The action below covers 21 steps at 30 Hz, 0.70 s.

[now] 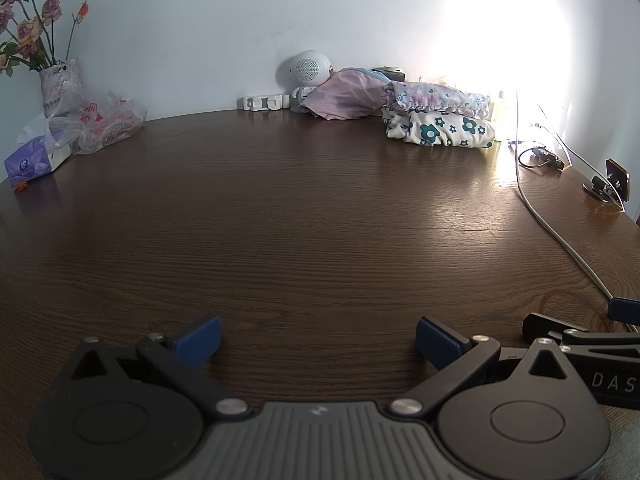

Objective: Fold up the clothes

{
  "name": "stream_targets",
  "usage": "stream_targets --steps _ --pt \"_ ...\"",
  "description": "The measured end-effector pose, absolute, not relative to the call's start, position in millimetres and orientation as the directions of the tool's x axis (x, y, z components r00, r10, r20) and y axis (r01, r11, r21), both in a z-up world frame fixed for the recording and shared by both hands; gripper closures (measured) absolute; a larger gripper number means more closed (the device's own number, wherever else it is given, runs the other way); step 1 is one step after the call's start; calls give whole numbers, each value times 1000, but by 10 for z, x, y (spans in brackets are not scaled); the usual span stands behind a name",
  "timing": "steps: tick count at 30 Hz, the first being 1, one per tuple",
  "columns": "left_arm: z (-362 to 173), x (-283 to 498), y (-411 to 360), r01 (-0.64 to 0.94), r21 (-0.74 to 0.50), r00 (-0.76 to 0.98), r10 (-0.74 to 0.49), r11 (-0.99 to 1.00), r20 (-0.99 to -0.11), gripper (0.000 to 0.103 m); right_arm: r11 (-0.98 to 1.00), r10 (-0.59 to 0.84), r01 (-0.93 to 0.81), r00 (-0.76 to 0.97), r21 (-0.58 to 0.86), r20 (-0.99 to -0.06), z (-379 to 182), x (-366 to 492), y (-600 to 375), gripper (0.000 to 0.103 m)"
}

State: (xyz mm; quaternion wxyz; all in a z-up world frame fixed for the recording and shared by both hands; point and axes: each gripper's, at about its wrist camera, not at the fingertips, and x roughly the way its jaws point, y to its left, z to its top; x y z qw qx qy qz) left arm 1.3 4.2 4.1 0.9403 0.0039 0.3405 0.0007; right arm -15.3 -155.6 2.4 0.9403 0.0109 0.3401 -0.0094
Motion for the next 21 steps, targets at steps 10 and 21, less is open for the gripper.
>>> stream_targets --steps 10,21 --pt "53 6 68 1 8 768 4 1000 -640 0 1000 -10 25 768 14 -640 27 -153 -1560 1" --pt "51 3 71 1 8 768 4 1000 -640 0 1000 -10 24 768 14 -640 30 -154 -1562 1"
